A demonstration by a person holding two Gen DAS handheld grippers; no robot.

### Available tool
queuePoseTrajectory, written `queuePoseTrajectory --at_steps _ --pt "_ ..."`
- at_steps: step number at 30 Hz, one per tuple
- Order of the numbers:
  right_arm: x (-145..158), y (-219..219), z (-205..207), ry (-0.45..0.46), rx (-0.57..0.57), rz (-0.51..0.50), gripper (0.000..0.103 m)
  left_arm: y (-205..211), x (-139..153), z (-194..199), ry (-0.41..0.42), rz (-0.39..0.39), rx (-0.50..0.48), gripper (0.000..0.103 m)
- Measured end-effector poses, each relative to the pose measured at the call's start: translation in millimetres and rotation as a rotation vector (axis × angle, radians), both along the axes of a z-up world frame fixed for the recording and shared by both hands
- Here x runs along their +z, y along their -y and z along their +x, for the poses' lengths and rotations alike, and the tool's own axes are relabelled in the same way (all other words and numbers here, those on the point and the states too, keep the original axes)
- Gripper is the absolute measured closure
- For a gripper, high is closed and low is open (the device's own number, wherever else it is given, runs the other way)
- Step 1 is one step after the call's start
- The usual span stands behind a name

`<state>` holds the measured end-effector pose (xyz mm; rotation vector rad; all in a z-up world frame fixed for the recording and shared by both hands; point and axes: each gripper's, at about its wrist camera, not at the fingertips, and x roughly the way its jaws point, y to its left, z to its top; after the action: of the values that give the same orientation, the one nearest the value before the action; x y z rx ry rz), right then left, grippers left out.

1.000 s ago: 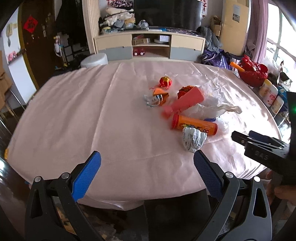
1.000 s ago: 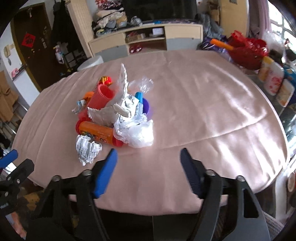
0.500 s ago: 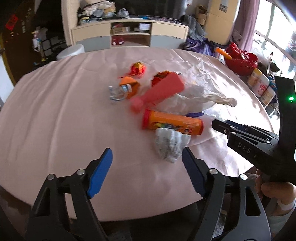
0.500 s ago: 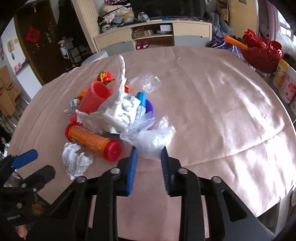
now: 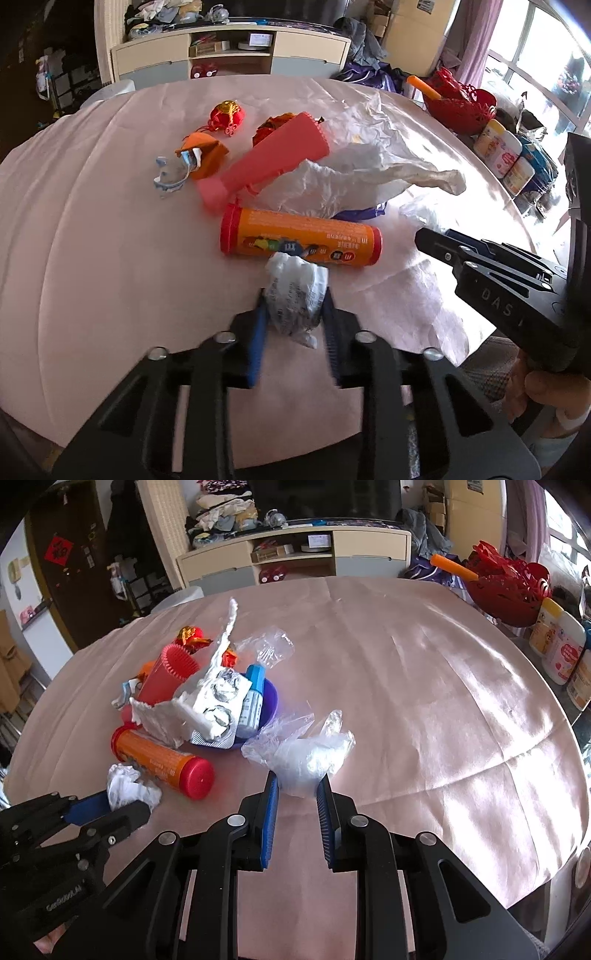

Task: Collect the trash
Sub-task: 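Carry both items down to the black bin and open both tools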

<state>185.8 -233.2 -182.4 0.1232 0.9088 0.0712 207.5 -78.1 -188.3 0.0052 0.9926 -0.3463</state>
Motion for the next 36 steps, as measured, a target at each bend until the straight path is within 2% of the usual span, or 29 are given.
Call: queuePoseTrajectory --at_steps 8,14,18,24,29,36 --pt "16.3 -7.7 -36.7 0.011 0.024 0.008 0.081 -14.5 16.2 -34.1 0.025 0.024 0.004 0.082" --pt "22.9 -19.0 -77.4 -0.005 0.073 0.039 0.081 -30.2 35.8 -79.0 0.05 0.013 0.019 0.082" --pt "23.1 -27.0 -102.4 -0.004 0.1 0.036 0.081 -39.5 38.8 -109.2 0.051 0.017 0.021 0.082" --pt "8.2 -39.1 -133.5 -0.058 0.15 0.048 0.081 -53.4 19.4 -145.8 -0.009 -0.004 0.042 0.082" --pt "-26.1 -48.3 -144.9 -0.15 0.163 0.063 0.081 -60.4 -10.4 -158.5 -0.079 -0.033 0.05 0.082" --pt "-72.3 -59.3 -138.2 -0.274 0.187 0.115 0.081 -53.7 -59.4 -161.5 -0.176 0.011 0.045 0.082"
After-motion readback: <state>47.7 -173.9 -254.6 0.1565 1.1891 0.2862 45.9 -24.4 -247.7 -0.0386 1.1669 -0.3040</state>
